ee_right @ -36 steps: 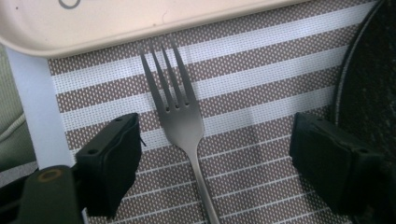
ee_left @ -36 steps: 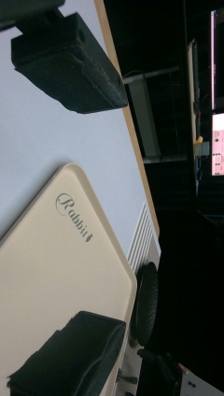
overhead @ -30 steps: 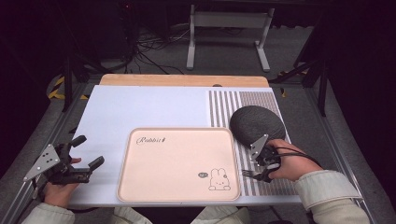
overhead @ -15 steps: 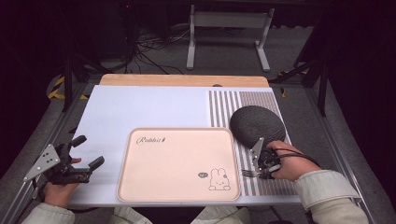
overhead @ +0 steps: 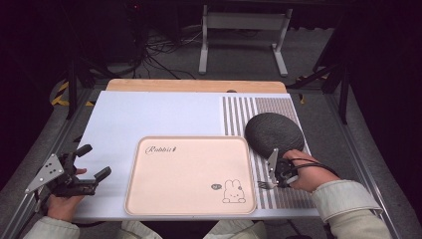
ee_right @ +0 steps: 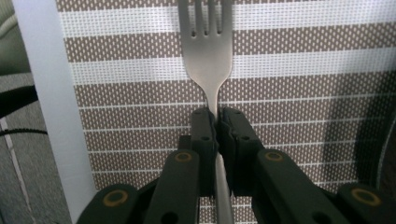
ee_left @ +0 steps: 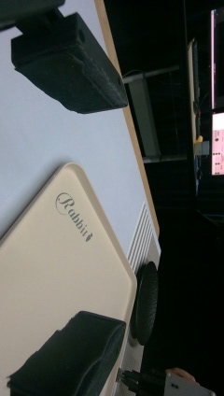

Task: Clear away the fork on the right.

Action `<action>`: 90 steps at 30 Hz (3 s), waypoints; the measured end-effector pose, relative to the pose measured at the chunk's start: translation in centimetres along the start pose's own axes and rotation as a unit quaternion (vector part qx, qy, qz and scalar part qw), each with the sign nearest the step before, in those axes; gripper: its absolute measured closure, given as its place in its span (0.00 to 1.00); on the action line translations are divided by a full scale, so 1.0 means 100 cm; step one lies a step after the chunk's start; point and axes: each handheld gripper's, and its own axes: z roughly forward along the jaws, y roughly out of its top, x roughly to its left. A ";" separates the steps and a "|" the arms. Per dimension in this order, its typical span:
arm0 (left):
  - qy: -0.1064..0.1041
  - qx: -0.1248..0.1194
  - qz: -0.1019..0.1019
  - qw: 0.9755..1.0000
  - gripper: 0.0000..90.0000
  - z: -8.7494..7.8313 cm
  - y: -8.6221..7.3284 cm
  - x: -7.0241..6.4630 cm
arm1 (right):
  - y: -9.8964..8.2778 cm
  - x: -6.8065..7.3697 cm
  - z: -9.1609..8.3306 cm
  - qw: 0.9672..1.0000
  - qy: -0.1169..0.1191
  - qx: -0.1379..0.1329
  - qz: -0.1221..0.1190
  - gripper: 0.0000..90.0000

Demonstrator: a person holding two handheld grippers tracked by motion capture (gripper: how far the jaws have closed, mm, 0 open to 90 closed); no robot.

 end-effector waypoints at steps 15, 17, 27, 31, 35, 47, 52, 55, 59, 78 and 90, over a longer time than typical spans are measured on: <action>0.000 0.000 0.000 1.000 0.00 0.000 0.000 0.000 | 0.002 -0.002 0.000 1.000 0.011 0.008 -0.017 0.95; 0.000 0.000 0.000 1.000 0.00 0.000 0.000 0.000 | 0.002 -0.002 0.000 1.000 0.011 0.009 -0.020 0.96; -0.001 0.002 0.000 1.000 0.00 0.000 0.000 0.000 | 0.001 0.000 -0.001 1.000 0.007 0.005 -0.018 0.97; -0.001 0.002 0.001 1.000 0.00 0.000 0.000 0.000 | 0.001 0.001 -0.006 1.000 -0.002 -0.004 -0.011 0.97; 0.000 0.000 0.000 1.000 0.00 0.000 0.000 0.000 | -0.001 0.002 -0.014 1.000 -0.007 -0.011 -0.002 0.97; 0.000 0.001 0.001 1.000 0.00 0.000 0.000 0.000 | -0.005 0.006 -0.041 0.997 -0.036 -0.065 0.017 0.97; 0.000 0.000 0.001 1.000 0.00 0.000 0.000 0.000 | -0.005 0.008 -0.052 0.994 -0.050 -0.093 0.021 0.97; 0.000 0.000 0.001 1.000 0.00 0.000 0.000 0.000 | -0.005 0.010 -0.060 0.991 -0.061 -0.114 0.027 0.97; 0.000 0.000 0.001 1.000 0.00 0.000 0.000 0.000 | -0.004 0.012 -0.069 0.988 -0.067 -0.137 0.035 0.97; 0.000 -0.001 0.001 1.000 0.00 0.000 0.000 0.000 | 0.001 0.024 -0.094 0.953 -0.104 -0.267 0.102 0.97; 0.000 -0.001 0.001 1.000 0.00 0.000 0.000 0.000 | 0.012 0.027 -0.104 0.923 -0.108 -0.316 0.189 0.97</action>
